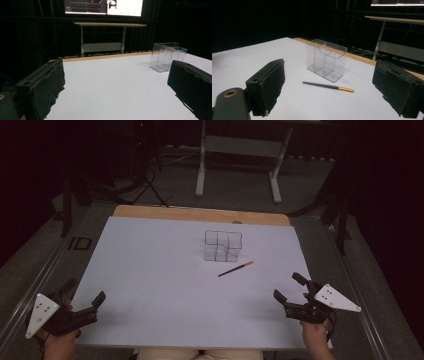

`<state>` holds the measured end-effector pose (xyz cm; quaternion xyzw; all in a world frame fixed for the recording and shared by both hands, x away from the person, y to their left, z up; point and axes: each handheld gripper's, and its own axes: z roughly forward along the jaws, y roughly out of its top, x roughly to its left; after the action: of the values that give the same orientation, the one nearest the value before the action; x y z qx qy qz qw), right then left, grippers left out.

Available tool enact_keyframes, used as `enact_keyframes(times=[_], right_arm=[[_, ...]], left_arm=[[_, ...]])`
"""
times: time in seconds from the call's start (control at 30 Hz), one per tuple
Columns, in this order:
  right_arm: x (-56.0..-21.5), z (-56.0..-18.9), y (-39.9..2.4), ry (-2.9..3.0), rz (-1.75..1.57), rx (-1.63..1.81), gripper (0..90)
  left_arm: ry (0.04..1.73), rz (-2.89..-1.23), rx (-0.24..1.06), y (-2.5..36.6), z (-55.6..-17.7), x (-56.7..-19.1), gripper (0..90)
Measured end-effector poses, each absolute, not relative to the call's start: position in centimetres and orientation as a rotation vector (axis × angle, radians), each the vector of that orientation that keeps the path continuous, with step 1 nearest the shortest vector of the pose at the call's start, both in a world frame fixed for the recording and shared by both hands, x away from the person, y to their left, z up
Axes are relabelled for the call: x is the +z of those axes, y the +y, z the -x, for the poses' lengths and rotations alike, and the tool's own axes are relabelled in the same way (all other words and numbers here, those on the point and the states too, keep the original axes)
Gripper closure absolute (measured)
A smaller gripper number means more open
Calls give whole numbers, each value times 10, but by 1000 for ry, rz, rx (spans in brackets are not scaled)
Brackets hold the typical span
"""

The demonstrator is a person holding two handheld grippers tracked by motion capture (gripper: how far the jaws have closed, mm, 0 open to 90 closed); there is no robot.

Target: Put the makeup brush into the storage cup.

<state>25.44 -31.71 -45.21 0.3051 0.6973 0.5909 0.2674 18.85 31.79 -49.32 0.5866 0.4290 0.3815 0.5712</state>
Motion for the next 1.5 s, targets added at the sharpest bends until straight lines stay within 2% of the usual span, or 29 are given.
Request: enact_keyframes(times=[0.9, 1.5], right_arm=[[-449, -253, -319, 1968, -803, 1614, 110], [-404, -287, -305, 2243, -719, 1563, 109]], left_arm=[[991, -1374, 890, 318, -188, -493, 20], [992, -1365, 878, 319, -185, -491, 21]])
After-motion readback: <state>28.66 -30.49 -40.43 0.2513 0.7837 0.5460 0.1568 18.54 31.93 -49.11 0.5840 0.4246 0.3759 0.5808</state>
